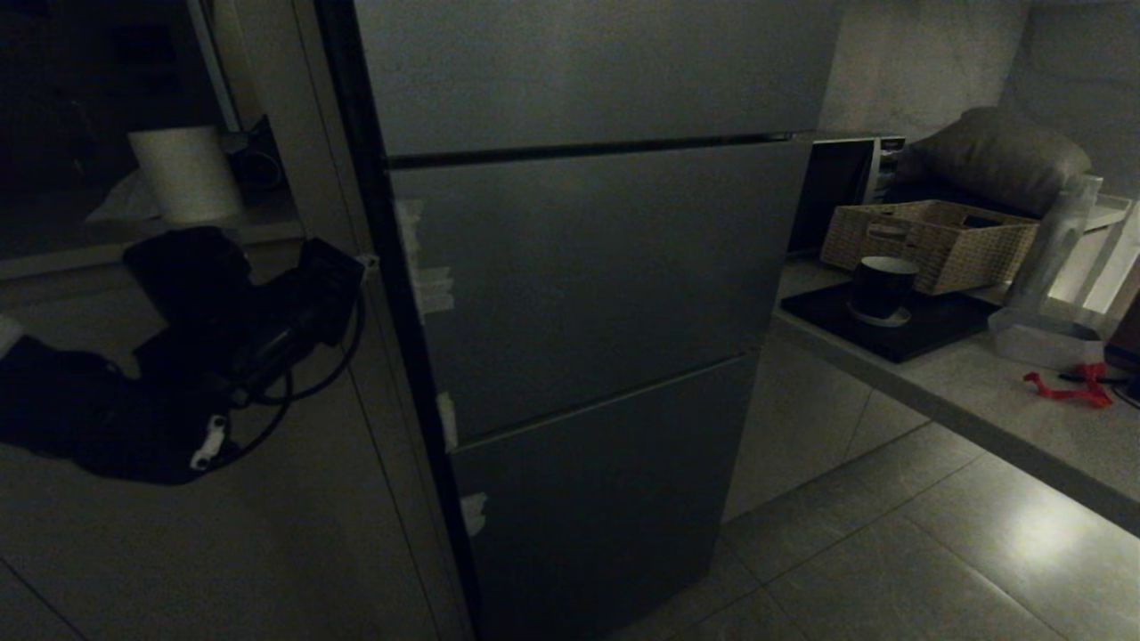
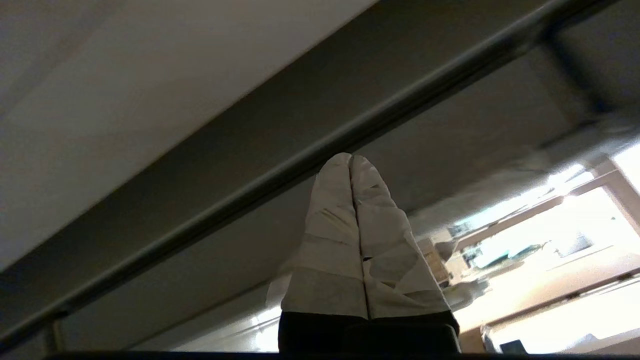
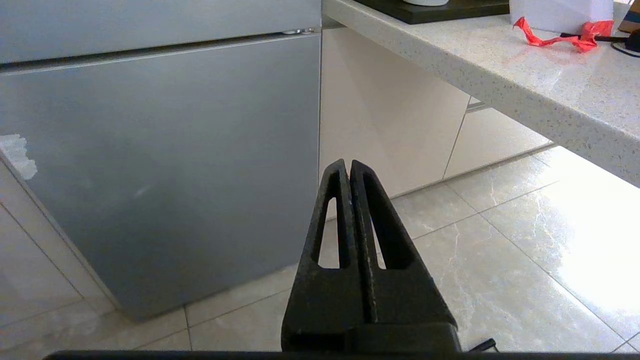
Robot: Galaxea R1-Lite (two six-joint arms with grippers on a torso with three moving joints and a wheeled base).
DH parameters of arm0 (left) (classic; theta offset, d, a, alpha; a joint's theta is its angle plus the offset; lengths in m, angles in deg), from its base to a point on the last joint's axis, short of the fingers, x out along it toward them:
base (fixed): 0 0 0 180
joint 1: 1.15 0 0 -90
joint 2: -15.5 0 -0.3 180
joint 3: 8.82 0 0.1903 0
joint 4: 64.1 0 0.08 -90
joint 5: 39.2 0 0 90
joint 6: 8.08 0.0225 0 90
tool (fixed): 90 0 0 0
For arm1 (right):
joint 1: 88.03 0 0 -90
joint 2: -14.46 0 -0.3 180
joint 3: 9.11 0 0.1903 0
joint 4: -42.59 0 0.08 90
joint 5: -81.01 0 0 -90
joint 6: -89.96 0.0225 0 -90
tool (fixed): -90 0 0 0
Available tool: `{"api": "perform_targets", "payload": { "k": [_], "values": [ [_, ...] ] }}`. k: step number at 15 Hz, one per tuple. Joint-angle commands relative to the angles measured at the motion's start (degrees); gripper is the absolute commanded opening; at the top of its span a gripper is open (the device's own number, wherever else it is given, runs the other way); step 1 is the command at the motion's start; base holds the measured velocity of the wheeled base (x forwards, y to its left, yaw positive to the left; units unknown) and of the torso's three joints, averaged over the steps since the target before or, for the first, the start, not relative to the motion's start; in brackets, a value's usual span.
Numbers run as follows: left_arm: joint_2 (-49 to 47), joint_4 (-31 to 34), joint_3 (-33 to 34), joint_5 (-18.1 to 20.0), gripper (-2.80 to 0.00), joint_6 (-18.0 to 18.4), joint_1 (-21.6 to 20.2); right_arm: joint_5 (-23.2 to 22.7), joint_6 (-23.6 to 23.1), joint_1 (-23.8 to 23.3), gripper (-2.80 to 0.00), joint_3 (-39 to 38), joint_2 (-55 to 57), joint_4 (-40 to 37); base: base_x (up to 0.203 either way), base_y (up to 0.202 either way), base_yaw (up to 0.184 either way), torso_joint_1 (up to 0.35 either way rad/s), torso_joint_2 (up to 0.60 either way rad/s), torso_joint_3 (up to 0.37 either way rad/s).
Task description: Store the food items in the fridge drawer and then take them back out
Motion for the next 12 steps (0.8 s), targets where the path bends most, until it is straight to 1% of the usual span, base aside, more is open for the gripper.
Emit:
{"api": "perform_targets", "payload": {
  "k": [1, 6, 7, 9, 12],
  "values": [
    [-2.11, -0.22, -2.52, -0.07, -2.8, -0.29, 0.54, -0.04, -0.02, 0.02, -2.8, -0.01, 0.07, 0.0, 0.0, 0.0, 0.0, 0.0, 0.0, 0.0],
    [-4.15, 0.59, -5.47, -0.22, -2.8, -0.35, 3.29, -0.04, 0.04, 0.02, -2.8, -0.01, 0.04, 0.0, 0.0, 0.0, 0.0, 0.0, 0.0, 0.0],
    [-4.88, 0.53, -6.66, -0.63, -2.8, -0.36, 3.47, -0.04, -0.02, 0.02, -2.8, -0.01, -0.01, 0.0, 0.0, 0.0, 0.0, 0.0, 0.0, 0.0],
    [-6.32, 0.52, -8.15, -2.61, -2.8, -0.3, 4.01, -0.04, 0.07, 0.02, -2.8, -0.01, 0.07, 0.0, 0.0, 0.0, 0.0, 0.0, 0.0, 0.0],
    [-7.11, 0.32, -7.43, -2.64, -2.8, -0.48, 4.81, -0.04, -0.02, 0.02, -2.8, -0.01, 0.07, 0.0, 0.0, 0.0, 0.0, 0.0, 0.0, 0.0]
  ]
}}
